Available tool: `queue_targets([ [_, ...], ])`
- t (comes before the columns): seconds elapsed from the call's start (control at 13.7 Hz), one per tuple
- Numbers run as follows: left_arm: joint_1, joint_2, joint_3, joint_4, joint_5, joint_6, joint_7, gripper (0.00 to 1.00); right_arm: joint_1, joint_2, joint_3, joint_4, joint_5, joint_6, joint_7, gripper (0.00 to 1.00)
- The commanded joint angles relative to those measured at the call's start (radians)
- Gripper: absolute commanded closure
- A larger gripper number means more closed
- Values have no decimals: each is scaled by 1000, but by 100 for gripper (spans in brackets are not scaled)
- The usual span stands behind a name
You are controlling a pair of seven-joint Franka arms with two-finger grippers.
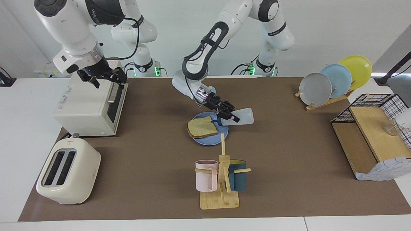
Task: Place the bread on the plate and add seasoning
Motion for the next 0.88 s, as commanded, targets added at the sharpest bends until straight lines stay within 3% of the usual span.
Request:
queue_targets([
  [0.0,39,-42,10,4,-100,47,-67,100,-17,-23,7,-26,17,6,-33,0],
  [0.51,262,-327,13,-2,-452,207,-133,100,-17,-23,7,-26,17,6,-33,0],
  [0.8,390,-390,11,-5,-659,340,-223,100,-18,-23,7,-26,17,6,-33,0],
])
